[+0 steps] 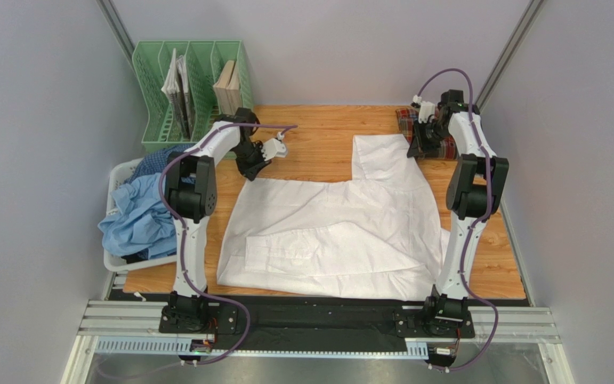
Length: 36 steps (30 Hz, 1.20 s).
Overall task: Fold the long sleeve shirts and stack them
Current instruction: Fold the shirt
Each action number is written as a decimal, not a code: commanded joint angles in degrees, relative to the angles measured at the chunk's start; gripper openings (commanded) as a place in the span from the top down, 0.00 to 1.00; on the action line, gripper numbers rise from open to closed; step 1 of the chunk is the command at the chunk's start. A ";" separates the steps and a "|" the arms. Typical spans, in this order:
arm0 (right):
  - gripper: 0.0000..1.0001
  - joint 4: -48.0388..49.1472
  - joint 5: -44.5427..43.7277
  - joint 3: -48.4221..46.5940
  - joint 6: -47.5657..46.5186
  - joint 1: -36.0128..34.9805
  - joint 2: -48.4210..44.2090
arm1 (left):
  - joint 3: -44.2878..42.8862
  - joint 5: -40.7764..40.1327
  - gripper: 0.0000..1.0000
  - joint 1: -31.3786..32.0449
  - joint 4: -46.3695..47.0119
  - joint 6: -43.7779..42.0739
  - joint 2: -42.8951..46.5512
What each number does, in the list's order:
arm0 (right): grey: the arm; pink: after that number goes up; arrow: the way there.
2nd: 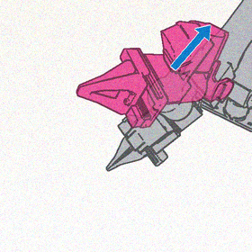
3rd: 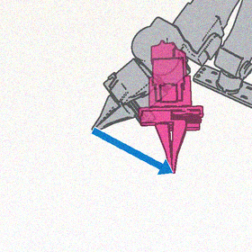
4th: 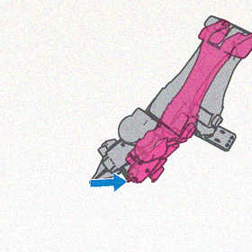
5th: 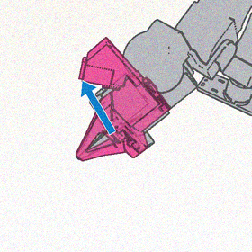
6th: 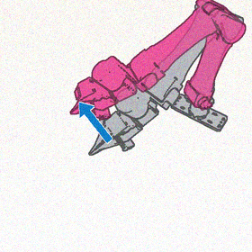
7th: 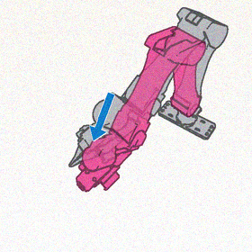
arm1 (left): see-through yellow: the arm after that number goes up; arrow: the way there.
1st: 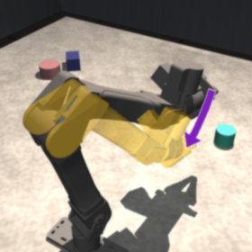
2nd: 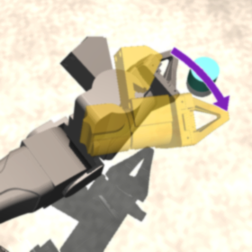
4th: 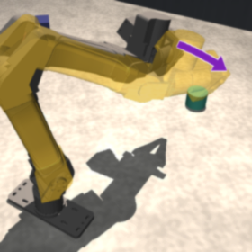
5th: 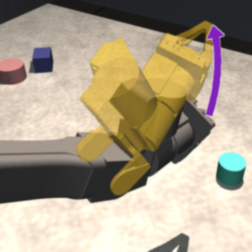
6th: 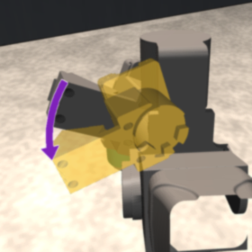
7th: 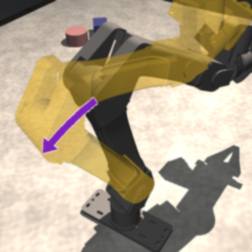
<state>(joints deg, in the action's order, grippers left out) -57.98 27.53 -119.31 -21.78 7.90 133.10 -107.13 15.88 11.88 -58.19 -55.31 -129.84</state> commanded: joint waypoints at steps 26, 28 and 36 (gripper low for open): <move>1.00 -4.43 2.97 5.91 -5.55 -0.17 -17.33 | 16.59 9.08 1.00 -4.94 11.34 -0.85 21.81; 1.00 -4.69 2.97 10.57 -6.60 -0.25 -21.71 | 18.27 9.52 1.00 -4.94 11.61 -2.51 24.71; 1.00 -4.78 2.88 26.65 -8.98 -0.17 -34.38 | 30.13 10.40 1.00 -4.94 13.98 -9.20 35.51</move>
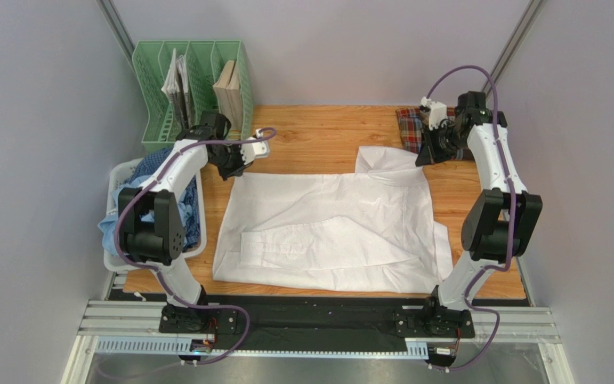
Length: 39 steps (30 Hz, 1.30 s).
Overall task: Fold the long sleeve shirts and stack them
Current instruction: Fold the shirt
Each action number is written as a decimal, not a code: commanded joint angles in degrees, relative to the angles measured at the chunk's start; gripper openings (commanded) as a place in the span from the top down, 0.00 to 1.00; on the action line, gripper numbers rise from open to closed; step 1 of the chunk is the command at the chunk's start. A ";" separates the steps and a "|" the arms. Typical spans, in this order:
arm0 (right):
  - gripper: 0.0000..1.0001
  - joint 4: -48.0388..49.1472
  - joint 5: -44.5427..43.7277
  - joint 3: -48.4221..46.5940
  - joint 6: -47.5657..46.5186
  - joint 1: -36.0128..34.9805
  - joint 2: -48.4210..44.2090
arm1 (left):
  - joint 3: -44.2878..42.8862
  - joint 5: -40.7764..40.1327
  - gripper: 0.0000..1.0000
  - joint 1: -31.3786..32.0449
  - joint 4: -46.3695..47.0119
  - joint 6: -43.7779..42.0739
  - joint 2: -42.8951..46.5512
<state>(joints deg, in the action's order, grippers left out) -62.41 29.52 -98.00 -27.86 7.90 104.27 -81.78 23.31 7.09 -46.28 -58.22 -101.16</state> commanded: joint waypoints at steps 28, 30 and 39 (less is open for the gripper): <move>1.00 1.34 0.27 35.00 -8.71 1.24 -18.66 | 26.68 -2.22 1.00 -0.15 9.02 -13.15 18.28; 1.00 0.10 1.06 33.23 -7.92 1.24 -18.75 | 25.88 -2.04 1.00 -0.15 8.84 -12.36 18.37; 1.00 -2.89 0.99 35.32 -9.31 0.63 -18.49 | 24.21 -1.78 1.00 -0.24 4.71 -14.90 19.95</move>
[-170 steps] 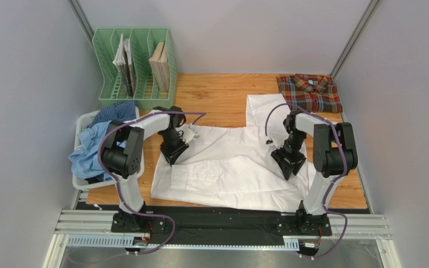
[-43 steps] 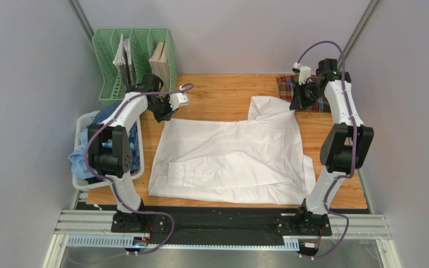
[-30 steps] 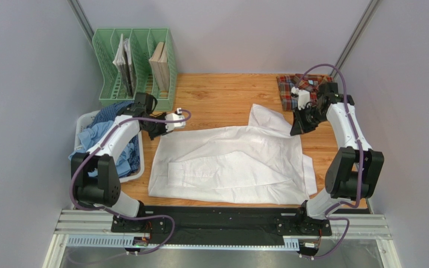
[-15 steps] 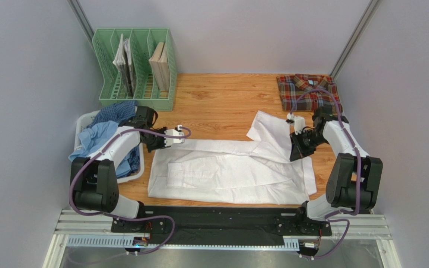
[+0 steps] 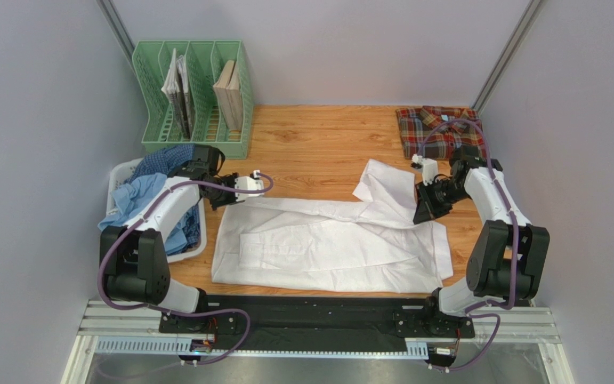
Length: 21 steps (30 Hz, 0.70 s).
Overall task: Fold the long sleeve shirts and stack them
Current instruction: Fold the shirt
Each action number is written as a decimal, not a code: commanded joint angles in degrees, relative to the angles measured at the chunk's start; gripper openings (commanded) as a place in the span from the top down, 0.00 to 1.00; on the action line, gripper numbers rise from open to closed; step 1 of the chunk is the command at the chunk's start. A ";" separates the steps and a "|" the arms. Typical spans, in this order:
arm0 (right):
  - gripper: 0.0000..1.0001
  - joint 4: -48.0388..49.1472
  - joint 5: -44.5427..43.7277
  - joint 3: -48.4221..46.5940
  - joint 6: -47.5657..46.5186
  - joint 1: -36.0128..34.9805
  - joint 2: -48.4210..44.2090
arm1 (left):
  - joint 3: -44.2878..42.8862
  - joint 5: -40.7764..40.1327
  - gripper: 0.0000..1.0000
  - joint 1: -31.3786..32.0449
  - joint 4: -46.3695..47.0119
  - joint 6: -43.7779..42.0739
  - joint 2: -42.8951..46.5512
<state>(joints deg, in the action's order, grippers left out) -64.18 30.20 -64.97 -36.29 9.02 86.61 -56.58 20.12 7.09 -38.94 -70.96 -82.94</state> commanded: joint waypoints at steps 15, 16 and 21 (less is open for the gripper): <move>0.96 2.75 -6.47 8.28 -3.96 -0.58 7.43 | 3.23 -4.56 0.96 -0.15 -1.14 -6.47 -3.46; 0.89 1.18 -5.16 8.02 -4.22 -0.58 7.26 | 3.14 -4.65 0.93 -0.15 -1.31 -6.65 -3.11; 0.46 -9.45 0.30 0.65 -9.31 -0.40 2.62 | 0.87 -1.85 0.63 -0.15 -6.39 -5.51 0.14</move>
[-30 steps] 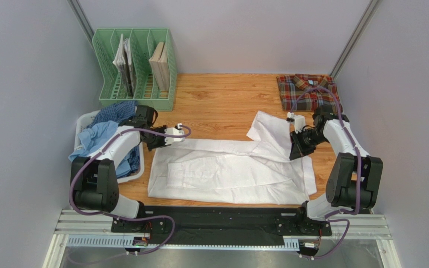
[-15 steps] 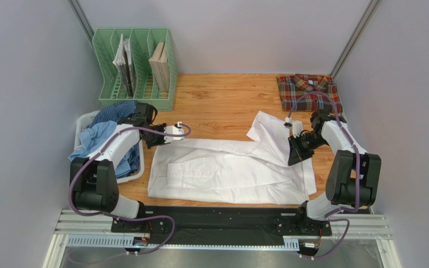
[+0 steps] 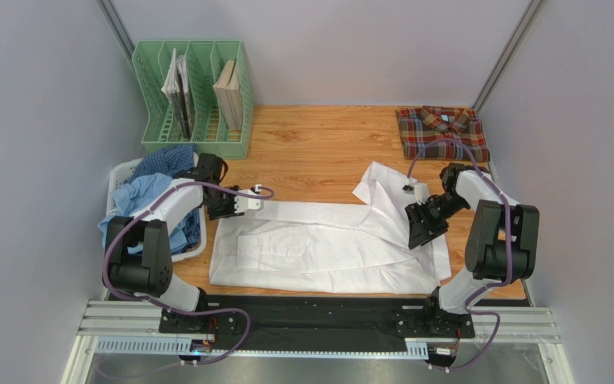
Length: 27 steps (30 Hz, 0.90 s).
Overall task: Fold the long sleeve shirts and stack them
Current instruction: Fold the shirt
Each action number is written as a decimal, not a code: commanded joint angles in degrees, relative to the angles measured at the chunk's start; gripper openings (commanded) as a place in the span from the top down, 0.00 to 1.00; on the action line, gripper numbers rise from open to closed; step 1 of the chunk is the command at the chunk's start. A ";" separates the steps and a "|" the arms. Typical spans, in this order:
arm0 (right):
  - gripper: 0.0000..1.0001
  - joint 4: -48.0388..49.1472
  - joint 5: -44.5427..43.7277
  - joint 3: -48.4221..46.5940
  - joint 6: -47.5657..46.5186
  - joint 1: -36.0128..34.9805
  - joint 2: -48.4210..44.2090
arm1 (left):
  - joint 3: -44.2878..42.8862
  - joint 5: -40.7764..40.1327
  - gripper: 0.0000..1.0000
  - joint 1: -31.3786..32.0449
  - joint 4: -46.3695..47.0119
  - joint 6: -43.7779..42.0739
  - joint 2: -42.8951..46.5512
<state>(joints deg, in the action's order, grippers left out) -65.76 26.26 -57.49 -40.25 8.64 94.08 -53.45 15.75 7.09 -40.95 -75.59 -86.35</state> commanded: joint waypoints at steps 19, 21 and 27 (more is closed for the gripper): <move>0.17 7.04 0.73 -49.72 17.66 -1.17 26.23 | -16.51 18.97 0.16 -0.15 -5.63 29.97 15.94; 0.16 7.83 -0.15 -50.52 17.31 -1.61 28.69 | -16.25 19.76 0.16 -0.15 -6.07 31.55 16.91; 0.14 9.33 -4.28 -50.00 14.59 -3.72 33.09 | -14.67 19.23 0.15 -0.15 -6.95 32.52 19.19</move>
<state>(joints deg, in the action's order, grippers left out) -58.81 25.08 -105.82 -24.73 6.28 125.71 -68.07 32.73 7.09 -46.98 -45.71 -70.00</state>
